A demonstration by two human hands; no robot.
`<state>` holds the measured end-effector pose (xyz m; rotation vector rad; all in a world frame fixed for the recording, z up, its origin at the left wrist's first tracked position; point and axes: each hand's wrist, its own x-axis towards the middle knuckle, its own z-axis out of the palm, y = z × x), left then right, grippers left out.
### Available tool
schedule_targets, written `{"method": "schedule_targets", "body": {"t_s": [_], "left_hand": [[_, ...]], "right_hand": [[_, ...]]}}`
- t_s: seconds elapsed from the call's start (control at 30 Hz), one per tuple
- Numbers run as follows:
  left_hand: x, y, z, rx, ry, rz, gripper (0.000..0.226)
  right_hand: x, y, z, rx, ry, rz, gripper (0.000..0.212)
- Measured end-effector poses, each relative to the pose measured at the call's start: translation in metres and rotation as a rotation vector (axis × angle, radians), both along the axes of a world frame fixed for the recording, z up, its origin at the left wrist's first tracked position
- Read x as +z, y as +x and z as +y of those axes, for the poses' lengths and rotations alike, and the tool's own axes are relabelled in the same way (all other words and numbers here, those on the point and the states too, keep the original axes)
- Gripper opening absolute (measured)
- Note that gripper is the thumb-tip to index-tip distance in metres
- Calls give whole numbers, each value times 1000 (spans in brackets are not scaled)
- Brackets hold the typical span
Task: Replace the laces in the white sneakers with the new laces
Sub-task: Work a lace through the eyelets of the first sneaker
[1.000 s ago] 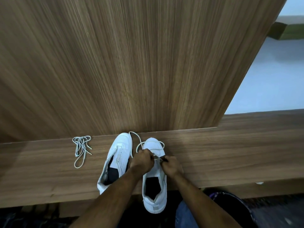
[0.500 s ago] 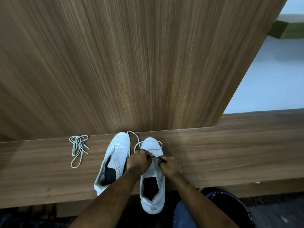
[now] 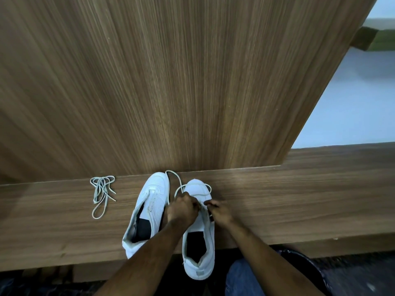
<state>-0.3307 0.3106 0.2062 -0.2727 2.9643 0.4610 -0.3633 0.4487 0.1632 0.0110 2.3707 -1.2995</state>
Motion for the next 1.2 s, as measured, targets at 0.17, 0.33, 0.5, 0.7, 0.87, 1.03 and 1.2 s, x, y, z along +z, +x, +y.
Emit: {"method": "schedule_targets", "body": {"t_s": [0.17,0.33,0.5,0.7,0.87,1.03,1.2], "left_hand": [[-3,7,-5,-2,21,-6,29],[-5,22,-10,88,203,97,39],[-3,32,-18,267,416,82,50],[0,33,-16,301,398,32,29],[1,33,-19,240,365,40,23],[1,33,-21,229,362,35,27],[2,35,-22,250,399,41,28]], "right_hand": [[5,-7,-9,107,170,108,33],[35,-6,-2,12,237,209,23],[90,-44,42,-648,-391,495,40],[123,-73,79,-796,-360,580,22],[77,-24,54,-202,219,420,44],[37,12,7,335,459,406,29],[28,5,-6,176,379,250,16]]}}
